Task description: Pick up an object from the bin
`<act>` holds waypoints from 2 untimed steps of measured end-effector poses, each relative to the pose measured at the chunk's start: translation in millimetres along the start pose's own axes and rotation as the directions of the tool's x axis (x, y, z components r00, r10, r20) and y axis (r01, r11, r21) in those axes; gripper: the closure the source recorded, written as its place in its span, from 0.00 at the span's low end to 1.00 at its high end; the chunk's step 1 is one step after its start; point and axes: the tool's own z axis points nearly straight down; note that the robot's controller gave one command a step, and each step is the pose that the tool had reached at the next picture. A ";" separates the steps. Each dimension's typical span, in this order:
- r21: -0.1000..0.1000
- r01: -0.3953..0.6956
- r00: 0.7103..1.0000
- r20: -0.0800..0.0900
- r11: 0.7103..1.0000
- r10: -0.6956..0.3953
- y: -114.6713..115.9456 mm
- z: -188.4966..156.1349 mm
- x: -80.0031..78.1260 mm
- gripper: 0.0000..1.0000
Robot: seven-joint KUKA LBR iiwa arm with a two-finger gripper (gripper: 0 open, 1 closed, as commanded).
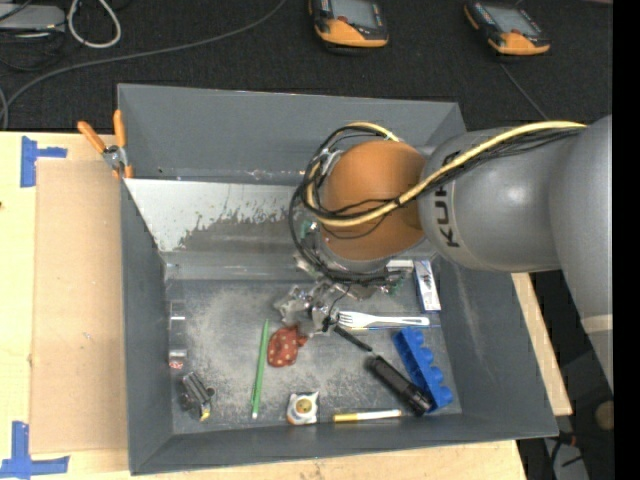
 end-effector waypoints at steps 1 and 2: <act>0.001 -0.001 1.000 0.001 1.000 0.001 -0.1 -10.9 -0.7 1.00; 0.000 -0.003 1.000 0.002 1.000 0.003 0.3 -17.5 -1.3 1.00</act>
Offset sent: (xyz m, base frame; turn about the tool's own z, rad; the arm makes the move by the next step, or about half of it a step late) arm 0.0006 0.0004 0.0197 0.0001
